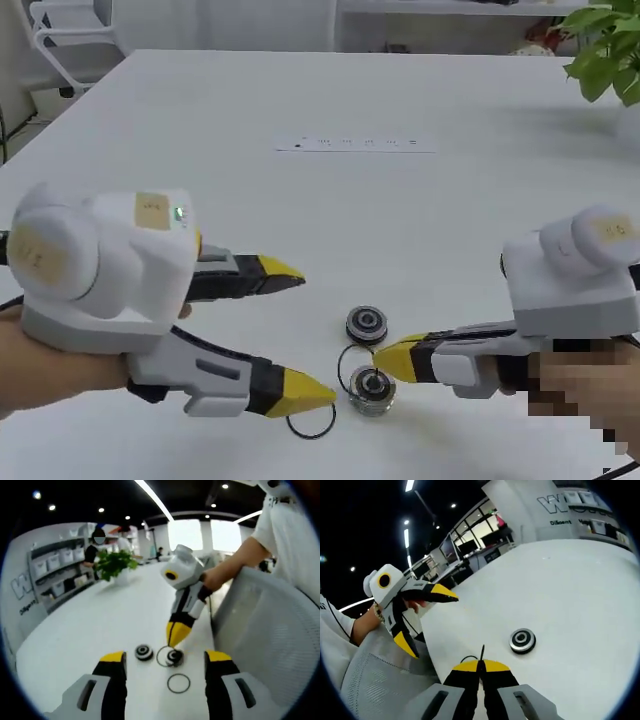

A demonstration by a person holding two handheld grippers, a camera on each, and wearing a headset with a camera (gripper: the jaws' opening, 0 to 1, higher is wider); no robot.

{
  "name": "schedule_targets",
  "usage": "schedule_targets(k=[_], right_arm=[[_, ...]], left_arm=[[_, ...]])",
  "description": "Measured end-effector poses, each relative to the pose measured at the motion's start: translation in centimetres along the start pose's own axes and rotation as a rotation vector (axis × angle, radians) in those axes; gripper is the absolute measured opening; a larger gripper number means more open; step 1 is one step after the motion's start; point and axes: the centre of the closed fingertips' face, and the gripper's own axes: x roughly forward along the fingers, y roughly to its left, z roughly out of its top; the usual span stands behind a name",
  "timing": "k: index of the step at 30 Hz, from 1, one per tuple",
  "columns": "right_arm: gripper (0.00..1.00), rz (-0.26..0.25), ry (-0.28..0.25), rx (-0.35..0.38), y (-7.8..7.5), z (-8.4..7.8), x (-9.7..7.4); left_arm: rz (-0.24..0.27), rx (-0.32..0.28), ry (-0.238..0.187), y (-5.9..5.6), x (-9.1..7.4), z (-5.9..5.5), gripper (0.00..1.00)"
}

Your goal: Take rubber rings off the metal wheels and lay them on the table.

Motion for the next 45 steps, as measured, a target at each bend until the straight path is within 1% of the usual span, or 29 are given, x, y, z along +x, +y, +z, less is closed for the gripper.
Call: schedule_targets(k=[3,6,8,9,11,14,17,21,22,24,27,29,32,35,36,41,45], right_arm=[[0.00,0.004,-0.010,0.003,0.0,0.2,0.0],[0.00,0.008,-0.019,0.005,0.0,0.4,0.0],[0.00,0.012,-0.024,0.005,0.1,0.5,0.0],[0.00,0.025,-0.035,0.015,0.4,0.7,0.0],[0.00,0.048,-0.060,0.043,0.8,1.4,-0.1],[0.00,0.057,-0.083,0.050,1.2,2.0,-0.2],[0.00,0.067,-0.088,0.062,1.3,2.0,-0.2],[0.00,0.074,-0.080,0.056,1.5,1.9,0.0],[0.00,0.077,-0.077,0.052,1.7,1.9,0.1],[0.00,0.084,-0.073,0.044,2.1,1.9,0.2],[0.00,0.094,-0.060,0.030,2.4,1.7,0.5],[0.00,0.099,-0.045,0.019,2.7,1.5,0.7],[0.00,0.110,-0.019,-0.003,3.4,1.1,1.1],[0.00,0.121,0.006,-0.025,3.9,0.6,1.5],[0.00,0.123,0.016,-0.033,3.8,0.6,1.6],[0.00,0.138,0.052,-0.058,4.3,-0.2,2.1],[0.00,0.150,0.097,-0.085,4.7,-1.2,2.5]], left_arm=[[0.037,-0.006,-0.022,0.4,-1.2,0.2,0.65],[0.072,-0.027,-0.025,0.8,-2.4,-0.2,0.67],[0.109,-0.039,-0.027,1.4,-3.1,-0.6,0.67],[0.124,-0.056,-0.020,1.5,-3.5,-0.9,0.67],[0.123,-0.068,-0.019,1.3,-3.8,-1.2,0.68],[0.122,-0.078,-0.013,1.0,-4.1,-1.5,0.70],[0.118,-0.090,-0.008,0.6,-4.6,-2.0,0.71],[0.121,-0.134,-0.011,0.5,-5.3,-2.6,0.70],[0.125,-0.149,-0.014,0.5,-5.5,-2.8,0.71],[0.132,-0.161,-0.012,0.5,-5.7,-3.2,0.70],[0.132,-0.163,0.000,0.4,-5.7,-3.5,0.71],[0.125,-0.176,0.009,0.2,-5.5,-3.7,0.72],[0.110,-0.180,0.018,-0.1,-5.2,-3.9,0.71],[0.080,-0.173,0.034,-0.8,-4.8,-4.2,0.71],[0.072,-0.171,0.041,-1.0,-4.7,-4.3,0.71],[0.061,-0.169,0.058,-1.3,-4.6,-4.6,0.71],[0.057,-0.180,0.056,-1.3,-4.6,-4.7,0.72]])
